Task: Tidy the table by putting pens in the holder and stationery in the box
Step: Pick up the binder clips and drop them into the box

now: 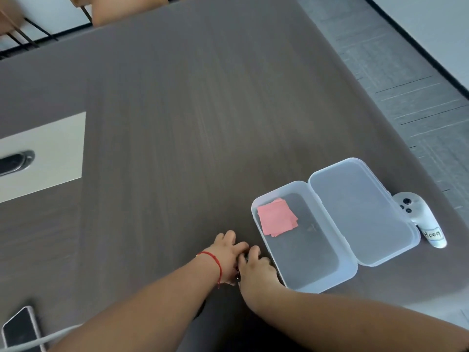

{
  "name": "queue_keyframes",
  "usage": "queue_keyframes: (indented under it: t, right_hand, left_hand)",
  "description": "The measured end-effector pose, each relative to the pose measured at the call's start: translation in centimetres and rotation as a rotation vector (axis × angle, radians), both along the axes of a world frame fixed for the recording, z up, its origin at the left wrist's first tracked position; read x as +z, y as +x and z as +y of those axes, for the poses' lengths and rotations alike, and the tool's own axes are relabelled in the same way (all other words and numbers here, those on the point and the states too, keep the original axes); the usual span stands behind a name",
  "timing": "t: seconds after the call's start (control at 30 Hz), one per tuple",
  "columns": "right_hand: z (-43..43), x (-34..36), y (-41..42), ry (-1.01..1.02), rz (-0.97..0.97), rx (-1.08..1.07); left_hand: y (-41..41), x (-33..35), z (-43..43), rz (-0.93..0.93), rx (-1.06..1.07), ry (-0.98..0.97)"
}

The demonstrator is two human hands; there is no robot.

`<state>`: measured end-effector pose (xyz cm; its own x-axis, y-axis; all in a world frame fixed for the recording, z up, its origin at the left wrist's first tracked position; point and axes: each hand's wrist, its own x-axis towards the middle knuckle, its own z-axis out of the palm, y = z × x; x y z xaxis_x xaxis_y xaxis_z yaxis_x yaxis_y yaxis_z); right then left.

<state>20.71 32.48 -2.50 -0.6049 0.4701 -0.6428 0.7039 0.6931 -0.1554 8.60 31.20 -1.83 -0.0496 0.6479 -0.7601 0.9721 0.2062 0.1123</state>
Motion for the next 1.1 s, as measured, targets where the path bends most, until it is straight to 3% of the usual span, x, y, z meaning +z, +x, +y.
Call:
queue_keyframes:
  t: [0.53,1.1]
  right_hand:
    - [-0.3,-1.4,0.0,-0.038,0.190,-0.250]
    - [-0.2,-1.3,0.6,-0.153,0.178,-0.281]
  left_hand:
    - [-1.2,-1.7,-1.1,-0.010,0.116,0.125]
    - [-2.4,-2.1,-1.6,-0.024,0.131,0.076]
